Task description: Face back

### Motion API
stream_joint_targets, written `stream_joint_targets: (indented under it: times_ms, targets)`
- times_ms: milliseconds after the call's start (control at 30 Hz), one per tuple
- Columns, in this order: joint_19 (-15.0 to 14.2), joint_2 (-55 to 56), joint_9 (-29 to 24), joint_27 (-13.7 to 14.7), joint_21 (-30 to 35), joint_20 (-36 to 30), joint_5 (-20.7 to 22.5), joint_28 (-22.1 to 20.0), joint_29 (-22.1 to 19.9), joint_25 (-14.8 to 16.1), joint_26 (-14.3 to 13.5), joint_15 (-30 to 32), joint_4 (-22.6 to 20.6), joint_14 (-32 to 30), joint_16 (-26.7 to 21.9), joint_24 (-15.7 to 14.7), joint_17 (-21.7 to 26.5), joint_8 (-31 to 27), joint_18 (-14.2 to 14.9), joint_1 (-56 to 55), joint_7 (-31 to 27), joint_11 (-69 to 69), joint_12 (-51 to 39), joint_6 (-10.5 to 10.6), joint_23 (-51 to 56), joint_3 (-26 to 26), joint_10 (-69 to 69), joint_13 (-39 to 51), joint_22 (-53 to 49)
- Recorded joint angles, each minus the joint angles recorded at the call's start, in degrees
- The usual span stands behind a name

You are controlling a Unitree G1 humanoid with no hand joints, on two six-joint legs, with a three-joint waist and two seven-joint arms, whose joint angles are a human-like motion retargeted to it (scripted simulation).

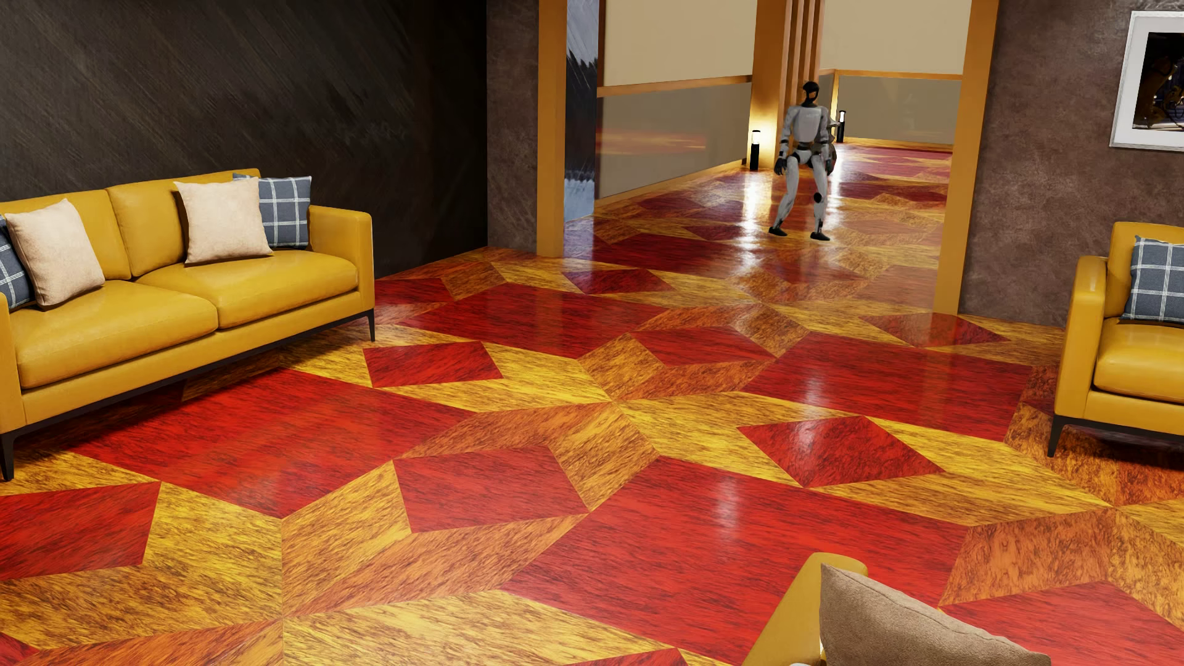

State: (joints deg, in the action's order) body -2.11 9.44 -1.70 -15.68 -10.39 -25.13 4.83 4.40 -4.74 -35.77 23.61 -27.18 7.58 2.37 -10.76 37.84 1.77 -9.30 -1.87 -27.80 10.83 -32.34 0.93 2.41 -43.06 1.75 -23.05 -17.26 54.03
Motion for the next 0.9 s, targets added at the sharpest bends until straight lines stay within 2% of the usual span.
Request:
stream_joint_targets:
  times_ms: [67,100,133,200,233,267,333,367,400,433,467,533,600,700,767,833,900]
  targets:
    - [-1.8,3.4,-0.2,0.6,0.0,-3.9,-0.9,2.5,2.3,-0.5,-0.2,3.7,0.2,3.0,0.1,1.9,-0.6,-1.5,-1.1,1.3,3.0,-8.5,-3.9,-0.8,-1.1,0.4,-2.4,-3.4,2.2]
    - [-5.5,6.1,-0.4,0.4,1.4,-4.2,-0.8,1.6,4.9,-2.1,-1.1,6.6,0.2,4.5,0.2,1.8,0.2,-3.8,-1.5,2.3,4.8,-14.3,-4.9,-1.2,-2.1,0.3,-3.2,-4.2,1.3]
    - [-11.8,8.8,-0.7,0.2,3.1,-2.9,-0.2,-1.3,8.2,-4.0,-2.0,10.1,0.6,6.1,0.4,0.7,1.4,-6.5,-1.6,3.4,6.8,-20.1,-5.2,-1.7,-3.1,-0.1,-4.2,-4.5,-0.6]
    - [-12.1,14.4,-1.3,0.1,5.7,0.9,3.4,-8.4,12.1,-7.8,-4.3,15.6,2.6,8.7,0.5,-2.3,3.5,-5.0,-1.3,5.2,11.2,-30.6,-5.2,-2.9,-4.4,-2.2,-6.4,-3.8,-4.8]
    - [-12.1,16.8,-1.5,0.0,5.7,2.0,3.3,-10.4,12.5,-8.5,-5.3,16.2,3.7,9.6,0.3,-3.4,3.7,-3.2,-1.0,6.0,12.7,-33.9,-5.6,-3.3,-4.5,-3.2,-7.0,-3.4,-6.1]
    - [-12.1,19.3,-1.8,0.3,4.9,2.7,-0.1,-11.1,12.1,-8.3,-5.6,16.1,4.5,10.0,-0.1,-4.4,3.4,-0.4,-0.8,6.7,13.5,-35.3,-6.5,-3.8,-4.0,-3.8,-7.1,-2.8,-6.8]
    - [-12.6,22.2,-1.9,1.9,4.3,2.3,-15.5,-10.3,11.0,-8.3,-5.4,14.6,4.2,10.3,-1.0,-4.3,3.7,9.0,-0.6,7.4,13.5,-32.2,-9.0,-5.0,-1.5,-3.3,-6.4,-2.0,-7.5]
    - [-9.3,21.5,-1.8,2.9,4.2,2.1,-22.1,-9.6,10.4,-8.3,-5.3,12.6,3.3,10.4,-1.3,-4.2,4.4,14.4,-0.4,7.4,12.8,-28.0,-10.1,-5.8,0.0,-2.4,-6.1,-1.5,-7.7]
    - [-5.7,20.1,-1.5,3.5,4.1,2.2,-25.5,-9.5,9.6,-8.4,-5.1,10.8,2.4,10.6,-1.4,-4.3,5.2,19.2,-0.2,7.4,12.2,-22.2,-10.9,-6.6,1.4,-1.7,-5.8,-0.8,-7.7]
    - [-5.3,18.1,-1.2,3.8,4.1,2.2,-26.3,-9.5,8.7,-8.3,-5.0,9.7,1.8,10.6,-1.5,-4.2,5.9,22.0,0.1,7.4,11.5,-15.3,-11.4,-7.4,2.5,-1.2,-5.4,0.3,-7.6]
    - [-7.6,16.0,-0.9,3.7,4.2,2.2,-25.0,-9.5,8.0,-8.4,-4.8,10.2,1.5,10.6,-1.7,-4.2,6.7,22.4,0.4,7.5,10.9,-7.2,-11.6,-8.0,2.9,-0.9,-4.9,1.7,-7.3]
    - [-5.9,10.6,0.0,3.5,5.6,3.0,-21.1,-9.5,8.0,-9.1,-4.5,13.7,1.9,9.6,-2.2,-4.6,7.9,22.6,1.1,8.4,10.1,7.2,-10.9,-8.8,3.1,-1.1,-2.2,5.3,-6.9]
    - [-5.2,6.9,0.7,3.8,7.0,5.0,-18.6,-10.1,8.0,-9.1,-4.1,15.6,3.3,8.9,-2.8,-5.5,8.6,24.4,2.0,9.1,9.6,13.9,-8.6,-9.1,3.3,-1.6,-0.9,9.2,-6.4]
    - [-4.6,6.3,1.1,5.6,8.8,8.9,-15.8,-11.2,7.8,-8.6,-2.8,15.0,6.4,9.9,-1.7,-7.3,10.1,23.7,3.6,9.6,9.9,14.1,-1.6,-8.6,6.4,-2.1,-2.2,14.0,-6.6]
    - [-3.8,6.6,1.3,8.2,8.4,9.9,-14.3,-9.8,5.2,-7.0,-1.9,13.6,8.2,10.6,-0.5,-8.3,10.0,22.8,4.6,10.2,10.4,12.5,2.8,-8.2,10.5,-2.1,-3.4,14.7,-4.5]
    - [-3.1,6.0,1.6,9.0,8.2,11.0,-13.1,-7.3,3.1,-4.9,0.8,12.8,9.6,10.9,1.3,-9.2,8.5,22.1,5.4,11.2,10.9,12.2,6.8,-7.6,13.1,-2.1,-3.7,14.2,-1.1]
    - [-2.8,4.9,1.9,8.8,8.9,13.7,-12.3,-5.5,3.8,-4.8,3.0,12.4,10.3,11.0,4.2,-10.8,8.0,21.6,6.0,12.7,11.5,12.5,10.0,-6.8,13.5,-1.9,-3.3,13.2,1.4]
